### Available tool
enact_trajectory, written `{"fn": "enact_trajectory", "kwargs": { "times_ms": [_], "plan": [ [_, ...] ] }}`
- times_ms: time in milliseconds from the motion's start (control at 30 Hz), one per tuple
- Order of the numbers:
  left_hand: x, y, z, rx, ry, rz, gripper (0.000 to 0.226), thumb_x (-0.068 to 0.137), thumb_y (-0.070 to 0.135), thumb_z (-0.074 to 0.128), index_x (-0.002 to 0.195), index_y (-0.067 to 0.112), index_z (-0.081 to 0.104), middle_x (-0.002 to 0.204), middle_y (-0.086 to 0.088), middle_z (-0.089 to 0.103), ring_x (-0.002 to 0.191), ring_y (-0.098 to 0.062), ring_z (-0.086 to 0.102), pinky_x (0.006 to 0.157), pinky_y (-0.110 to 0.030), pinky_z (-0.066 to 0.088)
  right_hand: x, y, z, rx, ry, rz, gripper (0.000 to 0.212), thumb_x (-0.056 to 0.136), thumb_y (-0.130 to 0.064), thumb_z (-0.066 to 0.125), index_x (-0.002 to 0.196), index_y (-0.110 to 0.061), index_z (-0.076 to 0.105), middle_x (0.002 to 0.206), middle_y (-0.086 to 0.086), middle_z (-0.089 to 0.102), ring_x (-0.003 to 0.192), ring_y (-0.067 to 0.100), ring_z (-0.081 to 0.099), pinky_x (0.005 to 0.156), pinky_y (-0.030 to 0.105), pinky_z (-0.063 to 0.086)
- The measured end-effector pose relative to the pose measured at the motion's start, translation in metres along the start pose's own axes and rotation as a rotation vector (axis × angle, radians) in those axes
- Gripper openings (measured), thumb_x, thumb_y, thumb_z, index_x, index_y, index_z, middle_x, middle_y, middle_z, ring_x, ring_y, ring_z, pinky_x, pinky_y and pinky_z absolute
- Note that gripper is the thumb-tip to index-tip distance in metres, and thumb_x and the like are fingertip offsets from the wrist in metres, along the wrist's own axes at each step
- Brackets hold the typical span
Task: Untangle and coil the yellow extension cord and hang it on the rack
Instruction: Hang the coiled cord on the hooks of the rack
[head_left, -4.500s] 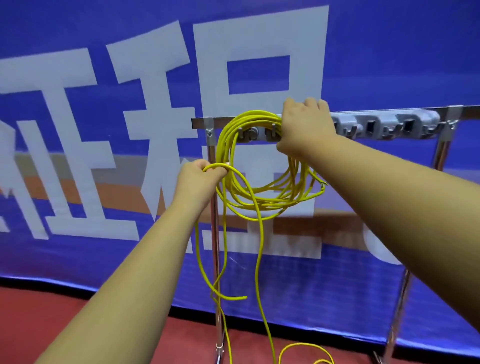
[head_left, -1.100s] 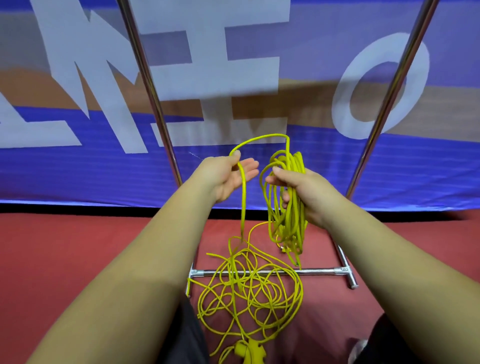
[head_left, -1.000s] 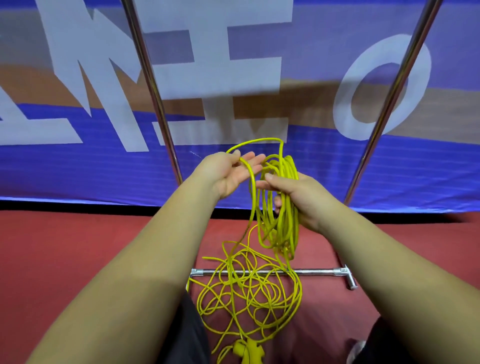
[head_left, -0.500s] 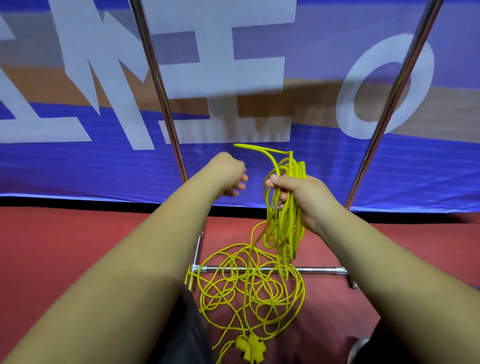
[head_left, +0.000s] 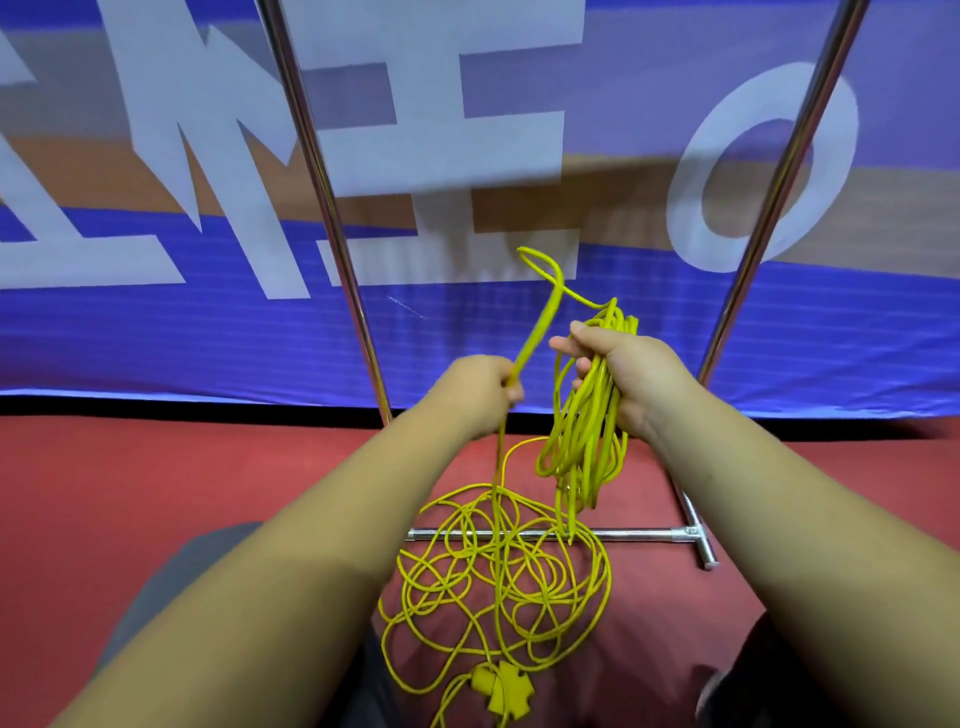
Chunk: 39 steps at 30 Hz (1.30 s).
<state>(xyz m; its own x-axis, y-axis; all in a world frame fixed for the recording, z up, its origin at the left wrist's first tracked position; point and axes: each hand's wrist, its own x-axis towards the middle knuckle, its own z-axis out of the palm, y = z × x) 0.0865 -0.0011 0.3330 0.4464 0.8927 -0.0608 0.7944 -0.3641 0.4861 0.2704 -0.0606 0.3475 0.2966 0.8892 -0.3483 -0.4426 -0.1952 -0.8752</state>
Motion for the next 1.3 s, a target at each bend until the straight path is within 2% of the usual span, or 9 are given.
{"fn": "enact_trajectory", "kwargs": {
  "times_ms": [133, 200, 367, 600, 800, 933, 1100, 1200, 1300],
  "plan": [
    [0.010, -0.019, -0.039, 0.041, 0.418, -0.349, 0.038, 0.099, 0.002, 0.049, 0.135, -0.001, 0.040, 0.110, -0.021, 0.063, 0.098, -0.040, 0.063, 0.068, -0.041, 0.042, 0.008, 0.007, -0.013, -0.065, 0.094, 0.043, 0.010, 0.101, -0.019, 0.069, 0.109, -0.014, 0.065, 0.098, 0.007, 0.082, 0.049, 0.006, 0.063, 0.055, 0.029, 0.054],
    [0.011, -0.033, -0.051, 0.157, 0.435, -0.441, 0.038, 0.100, 0.002, 0.044, 0.138, 0.003, 0.039, 0.115, -0.022, 0.062, 0.104, -0.042, 0.063, 0.070, -0.044, 0.043, 0.010, 0.010, -0.020, -0.063, 0.136, 0.044, 0.008, 0.101, -0.018, 0.068, 0.106, -0.013, 0.065, 0.100, 0.009, 0.081, 0.048, 0.007, 0.062, 0.059, 0.032, 0.051],
    [0.010, -0.044, -0.061, 0.572, -0.179, -0.364, 0.033, 0.090, 0.008, 0.058, 0.117, 0.020, 0.071, 0.105, -0.003, 0.068, 0.086, -0.029, 0.059, 0.079, -0.039, 0.057, 0.013, 0.006, -0.033, -0.057, 0.217, 0.007, 0.006, 0.102, -0.018, 0.067, 0.099, -0.017, 0.062, 0.093, 0.003, 0.079, 0.047, 0.005, 0.060, 0.065, 0.033, 0.052],
    [-0.012, -0.013, -0.042, 0.189, -0.599, 0.218, 0.035, 0.103, 0.016, 0.061, 0.096, 0.047, 0.075, 0.110, 0.008, 0.074, 0.106, -0.015, 0.067, 0.100, -0.032, 0.048, 0.014, 0.003, -0.036, -0.129, 0.194, -0.059, 0.013, 0.094, -0.021, 0.078, 0.100, -0.011, 0.071, 0.084, 0.005, 0.079, 0.053, 0.010, 0.062, 0.064, 0.035, 0.052],
    [-0.009, 0.008, -0.048, -0.031, -0.385, 0.443, 0.027, 0.102, 0.016, 0.063, 0.113, 0.038, 0.073, 0.104, 0.016, 0.068, 0.102, -0.004, 0.062, 0.094, -0.019, 0.046, -0.002, 0.008, -0.026, -0.437, -0.089, 0.073, 0.016, 0.097, -0.019, 0.074, 0.109, -0.008, 0.075, 0.077, 0.005, 0.076, 0.057, 0.014, 0.069, 0.053, 0.028, 0.056],
    [-0.003, 0.001, -0.056, -0.084, -0.150, 0.373, 0.016, 0.090, 0.027, 0.080, 0.099, 0.031, 0.068, 0.093, 0.011, 0.065, 0.084, -0.003, 0.059, 0.079, -0.030, 0.049, -0.014, 0.008, -0.020, -0.506, -0.223, 0.107, 0.016, 0.097, -0.023, 0.076, 0.090, -0.008, 0.075, 0.071, 0.006, 0.069, 0.053, 0.017, 0.062, 0.052, 0.030, 0.054],
    [0.000, -0.003, -0.059, -0.098, -0.129, 0.419, 0.018, 0.078, 0.033, 0.089, 0.090, 0.036, 0.076, 0.099, 0.006, 0.067, 0.085, -0.009, 0.062, 0.078, -0.029, 0.051, -0.024, 0.006, -0.018, -0.583, -0.367, 0.146, 0.034, 0.097, -0.041, 0.074, 0.082, -0.010, 0.070, 0.072, 0.006, 0.066, 0.058, 0.019, 0.062, 0.057, 0.032, 0.055],
    [-0.003, 0.000, -0.057, -0.140, -0.050, 0.351, 0.035, 0.070, 0.036, 0.094, 0.096, 0.029, 0.073, 0.092, 0.008, 0.069, 0.076, -0.002, 0.061, 0.072, -0.020, 0.050, -0.029, 0.008, -0.016, -0.557, -0.449, 0.177, 0.033, 0.101, -0.040, 0.068, 0.093, -0.008, 0.071, 0.082, 0.010, 0.073, 0.066, 0.020, 0.069, 0.059, 0.031, 0.059],
    [-0.001, -0.008, -0.055, -0.049, -0.025, 0.271, 0.042, 0.067, 0.053, 0.092, 0.087, 0.026, 0.067, 0.080, 0.006, 0.069, 0.068, -0.005, 0.059, 0.067, -0.027, 0.051, -0.028, 0.010, -0.014, -0.535, -0.448, 0.211, 0.038, 0.099, -0.047, 0.069, 0.097, -0.009, 0.071, 0.084, 0.010, 0.071, 0.067, 0.022, 0.067, 0.062, 0.035, 0.058]
  ]
}}
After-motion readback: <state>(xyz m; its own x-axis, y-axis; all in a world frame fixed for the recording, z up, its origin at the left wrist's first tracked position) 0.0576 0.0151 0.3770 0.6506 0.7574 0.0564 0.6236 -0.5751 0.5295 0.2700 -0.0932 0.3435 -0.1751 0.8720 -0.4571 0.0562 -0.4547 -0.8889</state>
